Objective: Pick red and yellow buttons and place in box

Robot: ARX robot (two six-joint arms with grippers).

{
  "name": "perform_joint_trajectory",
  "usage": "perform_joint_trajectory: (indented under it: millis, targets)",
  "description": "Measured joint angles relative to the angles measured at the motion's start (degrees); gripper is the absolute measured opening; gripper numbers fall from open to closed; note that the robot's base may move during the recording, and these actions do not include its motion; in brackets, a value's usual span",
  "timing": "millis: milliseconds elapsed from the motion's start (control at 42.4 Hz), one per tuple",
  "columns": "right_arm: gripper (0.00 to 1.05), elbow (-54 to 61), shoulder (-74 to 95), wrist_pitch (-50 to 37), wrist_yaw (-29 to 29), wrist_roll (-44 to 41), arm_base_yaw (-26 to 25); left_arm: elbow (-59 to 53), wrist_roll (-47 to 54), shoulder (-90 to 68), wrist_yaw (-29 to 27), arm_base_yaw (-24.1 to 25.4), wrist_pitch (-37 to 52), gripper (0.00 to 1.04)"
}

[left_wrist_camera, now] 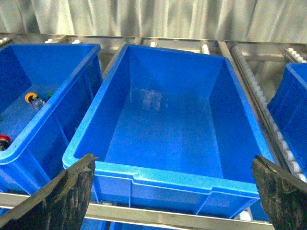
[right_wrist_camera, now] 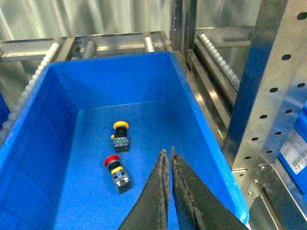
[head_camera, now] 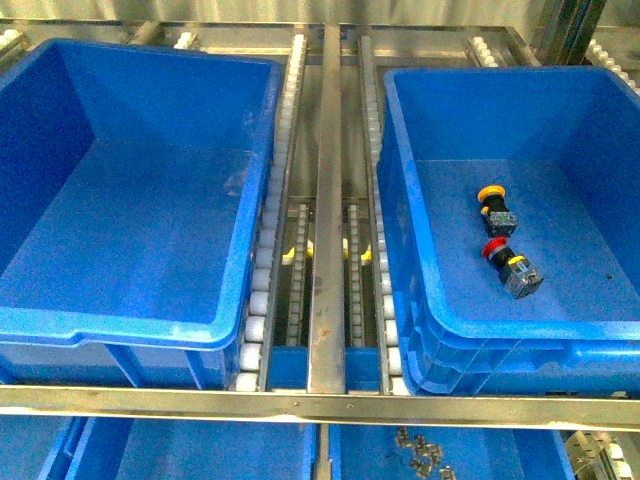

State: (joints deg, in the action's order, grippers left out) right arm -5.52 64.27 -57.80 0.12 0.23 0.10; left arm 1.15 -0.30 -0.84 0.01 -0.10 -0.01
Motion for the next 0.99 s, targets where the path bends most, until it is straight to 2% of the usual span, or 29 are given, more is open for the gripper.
perform_joint_trajectory:
  millis: [518, 990]
  targets:
    - [0.03, 4.31, -27.15, 21.73, 0.00, -0.02, -0.02, 0.00, 0.02, 0.00, 0.00, 0.00, 0.00, 0.97]
    - [0.03, 4.37, -42.97, 36.52, 0.00, -0.02, -0.02, 0.00, 0.02, 0.00, 0.00, 0.00, 0.00, 0.97]
